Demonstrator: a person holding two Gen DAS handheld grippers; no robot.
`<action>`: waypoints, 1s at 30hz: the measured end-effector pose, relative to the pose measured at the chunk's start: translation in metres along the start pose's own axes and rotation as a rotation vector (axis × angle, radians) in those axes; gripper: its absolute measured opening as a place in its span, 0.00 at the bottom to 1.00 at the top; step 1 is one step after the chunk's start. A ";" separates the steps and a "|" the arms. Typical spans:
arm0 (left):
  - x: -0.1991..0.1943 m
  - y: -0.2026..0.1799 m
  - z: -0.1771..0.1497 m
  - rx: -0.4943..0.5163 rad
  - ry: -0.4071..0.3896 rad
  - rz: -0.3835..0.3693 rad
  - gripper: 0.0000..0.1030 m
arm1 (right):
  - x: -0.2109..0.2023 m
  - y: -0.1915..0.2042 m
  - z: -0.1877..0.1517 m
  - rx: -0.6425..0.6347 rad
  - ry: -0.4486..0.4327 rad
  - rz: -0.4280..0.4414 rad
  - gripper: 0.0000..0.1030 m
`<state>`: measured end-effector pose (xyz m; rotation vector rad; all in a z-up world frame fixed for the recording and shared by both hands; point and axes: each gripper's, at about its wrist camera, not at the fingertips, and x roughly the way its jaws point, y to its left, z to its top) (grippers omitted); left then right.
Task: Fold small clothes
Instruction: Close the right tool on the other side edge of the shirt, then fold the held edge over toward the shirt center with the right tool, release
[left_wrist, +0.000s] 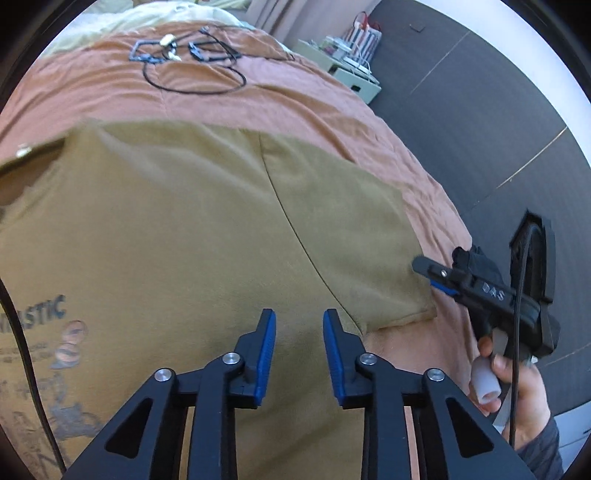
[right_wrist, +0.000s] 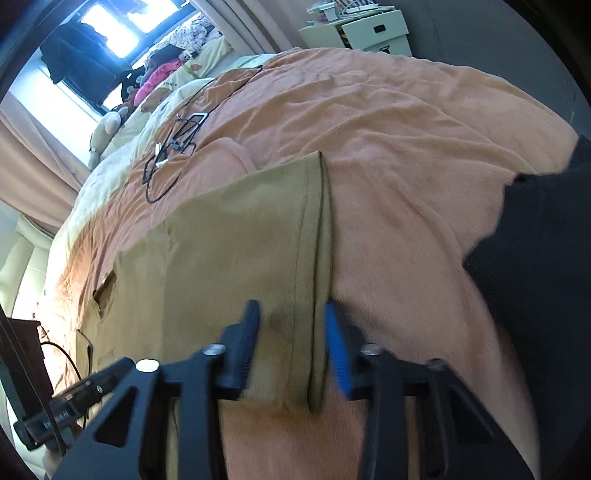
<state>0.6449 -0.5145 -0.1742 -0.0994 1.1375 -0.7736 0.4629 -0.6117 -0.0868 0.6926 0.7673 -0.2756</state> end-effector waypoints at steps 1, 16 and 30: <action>0.003 0.000 -0.001 0.002 0.006 -0.002 0.26 | 0.003 0.001 0.002 -0.004 0.007 -0.012 0.12; 0.032 -0.019 -0.015 0.003 0.065 -0.033 0.13 | -0.043 0.070 0.019 -0.140 -0.055 0.068 0.01; -0.025 0.029 -0.009 -0.097 -0.002 -0.019 0.13 | -0.043 0.109 0.006 -0.211 -0.012 0.180 0.01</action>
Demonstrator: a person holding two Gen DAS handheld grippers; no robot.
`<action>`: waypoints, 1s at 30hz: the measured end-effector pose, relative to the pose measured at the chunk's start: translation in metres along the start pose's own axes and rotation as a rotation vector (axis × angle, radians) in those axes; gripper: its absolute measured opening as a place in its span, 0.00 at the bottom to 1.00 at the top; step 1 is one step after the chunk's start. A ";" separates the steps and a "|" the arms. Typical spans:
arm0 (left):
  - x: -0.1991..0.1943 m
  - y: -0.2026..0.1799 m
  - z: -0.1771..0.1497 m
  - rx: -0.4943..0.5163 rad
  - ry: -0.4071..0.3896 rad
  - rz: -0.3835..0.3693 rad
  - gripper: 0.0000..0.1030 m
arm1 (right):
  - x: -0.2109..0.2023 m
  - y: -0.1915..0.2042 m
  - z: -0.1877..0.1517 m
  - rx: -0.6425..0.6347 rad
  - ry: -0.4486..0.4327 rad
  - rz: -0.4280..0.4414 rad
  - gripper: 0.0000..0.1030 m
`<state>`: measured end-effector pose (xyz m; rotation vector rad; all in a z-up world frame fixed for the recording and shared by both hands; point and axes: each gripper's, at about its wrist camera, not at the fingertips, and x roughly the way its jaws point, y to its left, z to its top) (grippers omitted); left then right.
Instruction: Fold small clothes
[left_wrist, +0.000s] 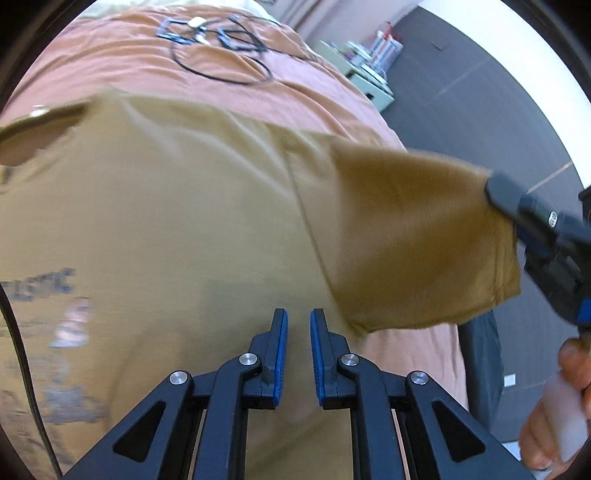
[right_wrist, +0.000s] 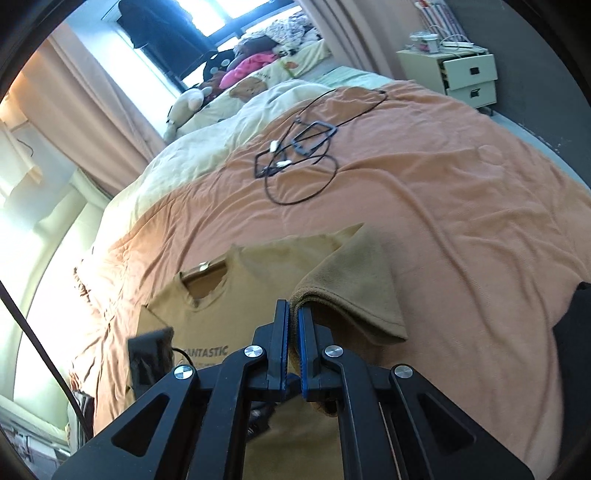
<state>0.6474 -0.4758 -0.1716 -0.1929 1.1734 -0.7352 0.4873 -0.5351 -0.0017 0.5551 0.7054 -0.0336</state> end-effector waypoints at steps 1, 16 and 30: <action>-0.005 0.004 0.001 -0.002 -0.007 0.010 0.13 | 0.002 0.002 -0.001 -0.001 0.005 0.006 0.01; -0.068 0.039 0.005 -0.047 -0.065 0.099 0.15 | 0.043 0.028 -0.013 -0.055 0.177 0.050 0.16; -0.013 0.016 -0.002 0.124 0.047 0.237 0.52 | 0.048 -0.039 -0.031 0.023 0.156 -0.148 0.60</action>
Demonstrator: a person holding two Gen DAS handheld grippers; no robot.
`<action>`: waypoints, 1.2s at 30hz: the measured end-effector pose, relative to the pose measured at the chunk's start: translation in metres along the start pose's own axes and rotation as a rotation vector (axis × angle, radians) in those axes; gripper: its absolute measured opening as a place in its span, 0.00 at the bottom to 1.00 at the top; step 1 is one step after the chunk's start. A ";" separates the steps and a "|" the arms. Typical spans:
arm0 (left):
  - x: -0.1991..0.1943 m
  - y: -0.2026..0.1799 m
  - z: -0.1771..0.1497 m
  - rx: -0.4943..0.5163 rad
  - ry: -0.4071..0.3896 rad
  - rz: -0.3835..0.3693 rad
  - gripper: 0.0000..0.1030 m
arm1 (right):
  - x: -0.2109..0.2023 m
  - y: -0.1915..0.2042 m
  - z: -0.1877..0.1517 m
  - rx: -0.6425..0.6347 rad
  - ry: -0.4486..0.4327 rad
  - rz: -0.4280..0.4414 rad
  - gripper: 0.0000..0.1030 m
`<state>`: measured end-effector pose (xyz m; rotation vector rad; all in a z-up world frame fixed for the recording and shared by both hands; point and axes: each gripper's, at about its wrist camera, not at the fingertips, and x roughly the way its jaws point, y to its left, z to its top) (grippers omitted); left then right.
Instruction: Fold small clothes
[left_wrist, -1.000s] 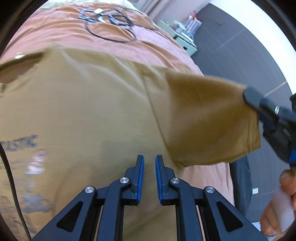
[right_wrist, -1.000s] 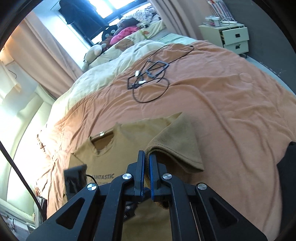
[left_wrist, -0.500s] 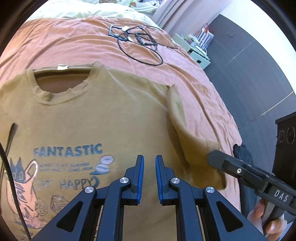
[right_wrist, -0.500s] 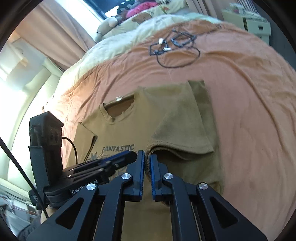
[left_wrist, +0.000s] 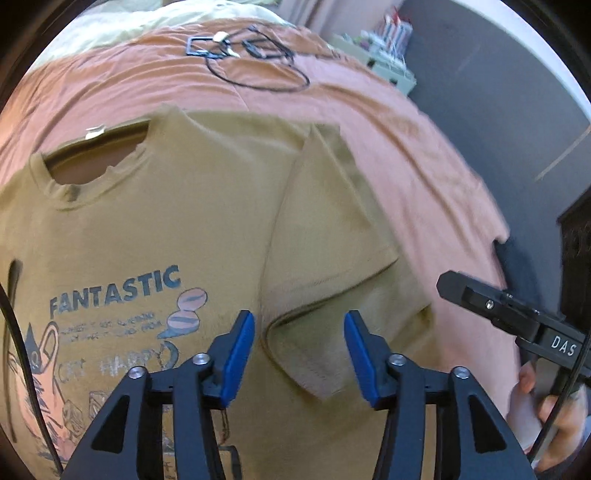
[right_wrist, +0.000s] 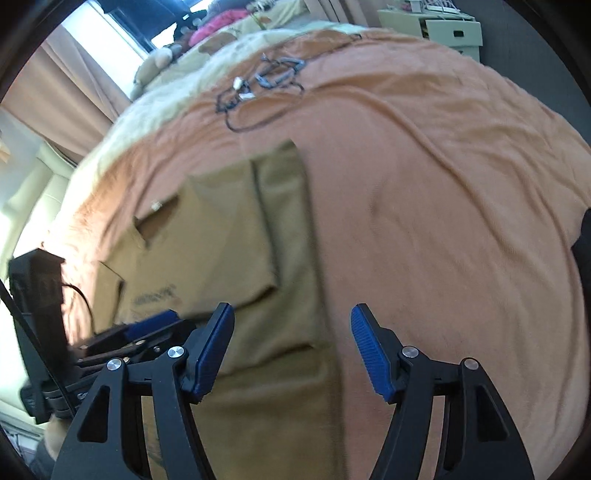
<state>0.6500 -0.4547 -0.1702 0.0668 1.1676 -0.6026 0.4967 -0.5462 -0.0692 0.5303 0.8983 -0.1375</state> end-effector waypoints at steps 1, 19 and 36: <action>0.004 -0.002 -0.002 0.019 0.008 0.030 0.52 | 0.007 0.004 0.000 -0.007 0.009 -0.014 0.55; 0.009 0.036 0.016 0.007 -0.088 0.309 0.54 | 0.022 0.007 -0.025 -0.073 0.019 -0.087 0.30; -0.049 0.046 0.030 -0.108 -0.306 0.085 0.52 | 0.020 -0.001 -0.024 -0.072 0.018 -0.057 0.31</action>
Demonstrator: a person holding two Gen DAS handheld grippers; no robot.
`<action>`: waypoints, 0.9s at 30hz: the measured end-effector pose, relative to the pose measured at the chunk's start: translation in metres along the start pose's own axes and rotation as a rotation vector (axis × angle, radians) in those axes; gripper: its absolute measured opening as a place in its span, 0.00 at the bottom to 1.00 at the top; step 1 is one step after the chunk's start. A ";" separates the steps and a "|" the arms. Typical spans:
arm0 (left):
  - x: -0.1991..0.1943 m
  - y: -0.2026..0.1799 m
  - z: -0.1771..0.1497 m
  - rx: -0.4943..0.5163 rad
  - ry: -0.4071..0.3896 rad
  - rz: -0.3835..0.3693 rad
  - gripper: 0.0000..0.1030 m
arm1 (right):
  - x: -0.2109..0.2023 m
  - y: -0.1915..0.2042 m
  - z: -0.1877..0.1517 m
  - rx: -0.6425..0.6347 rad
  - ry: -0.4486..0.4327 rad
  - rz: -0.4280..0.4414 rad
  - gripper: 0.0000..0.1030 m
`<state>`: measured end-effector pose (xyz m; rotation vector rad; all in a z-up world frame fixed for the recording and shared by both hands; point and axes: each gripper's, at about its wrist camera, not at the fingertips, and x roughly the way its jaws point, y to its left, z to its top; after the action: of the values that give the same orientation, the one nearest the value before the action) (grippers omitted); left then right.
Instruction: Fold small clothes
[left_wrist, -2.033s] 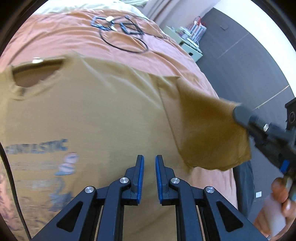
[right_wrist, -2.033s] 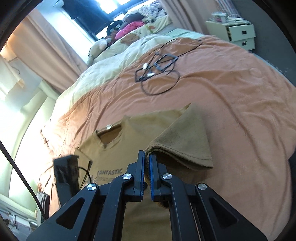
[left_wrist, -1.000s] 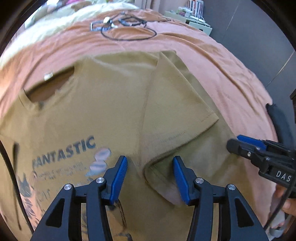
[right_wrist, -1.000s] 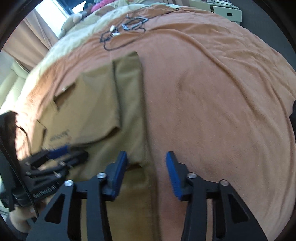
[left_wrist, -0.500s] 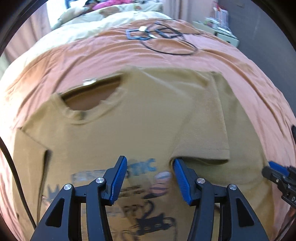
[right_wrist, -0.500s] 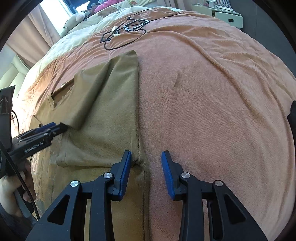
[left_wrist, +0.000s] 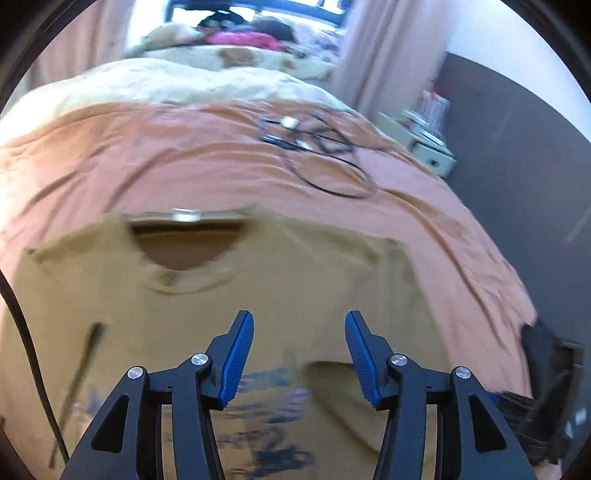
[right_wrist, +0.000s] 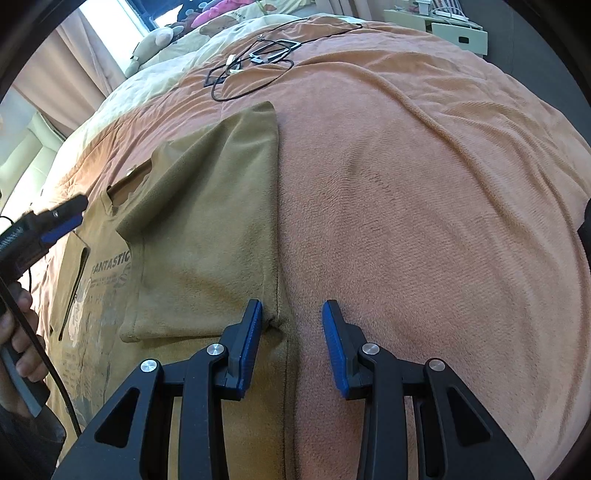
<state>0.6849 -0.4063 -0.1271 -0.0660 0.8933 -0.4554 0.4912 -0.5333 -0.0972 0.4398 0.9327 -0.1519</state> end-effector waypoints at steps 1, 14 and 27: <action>0.006 -0.010 -0.001 0.030 0.026 -0.003 0.52 | 0.000 0.000 0.000 -0.002 0.000 -0.002 0.31; 0.062 -0.052 -0.013 0.286 0.097 0.120 0.28 | 0.000 0.001 -0.003 -0.032 -0.006 -0.004 0.31; 0.048 0.025 0.018 0.101 0.086 0.244 0.00 | -0.003 0.012 -0.002 -0.072 0.006 -0.048 0.31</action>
<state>0.7333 -0.4057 -0.1576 0.1547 0.9477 -0.2763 0.4917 -0.5220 -0.0928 0.3518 0.9522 -0.1603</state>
